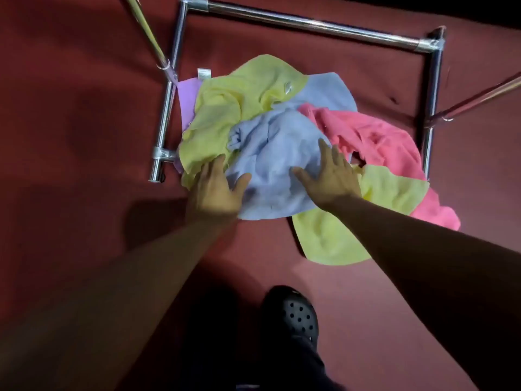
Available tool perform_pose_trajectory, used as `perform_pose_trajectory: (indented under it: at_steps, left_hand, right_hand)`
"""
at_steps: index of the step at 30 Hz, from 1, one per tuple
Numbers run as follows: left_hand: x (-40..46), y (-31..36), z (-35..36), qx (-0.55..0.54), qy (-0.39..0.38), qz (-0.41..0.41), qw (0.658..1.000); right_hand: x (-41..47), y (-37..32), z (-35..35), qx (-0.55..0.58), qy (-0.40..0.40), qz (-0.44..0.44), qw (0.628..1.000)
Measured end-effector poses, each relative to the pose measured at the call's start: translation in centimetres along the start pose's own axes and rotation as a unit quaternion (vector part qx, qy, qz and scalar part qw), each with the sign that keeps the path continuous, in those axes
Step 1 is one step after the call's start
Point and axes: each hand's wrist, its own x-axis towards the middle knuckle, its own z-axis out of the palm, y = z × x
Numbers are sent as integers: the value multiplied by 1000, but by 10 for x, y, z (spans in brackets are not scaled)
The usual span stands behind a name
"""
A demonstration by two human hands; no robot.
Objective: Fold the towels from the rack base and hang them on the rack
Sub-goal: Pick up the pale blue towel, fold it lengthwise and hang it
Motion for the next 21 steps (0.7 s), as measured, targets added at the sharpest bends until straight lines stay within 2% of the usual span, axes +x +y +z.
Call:
perform_pose_trajectory:
  at_steps: [1,4,6,10,14,18,21]
  left_hand:
    - [9,-3,6,1,11,1,1000]
    - [29,-6,15,1,-24,-38,999]
    - [35,-6,22,-8,-46,-47,998]
    - [25,9,7,-6,-49,-57,997]
    - [-2,26,-34,-106,-91,-38,989]
    - [-48,65,-101,-154,-93,11,984]
    - [-107,104,-153,-183,-115,23,976]
  right_hand:
    - [10,0,4,28,17,7,999]
    - [32,0,8,68,9,76,995]
    - [38,-1,7,124,-4,75,989]
    - [21,-6,-14,181,17,29,983]
    - [-23,-23,-60,214,46,-30,975]
    - [-111,-52,-131,292,59,-82,951]
    - [-193,-78,-200,291,91,-159,939]
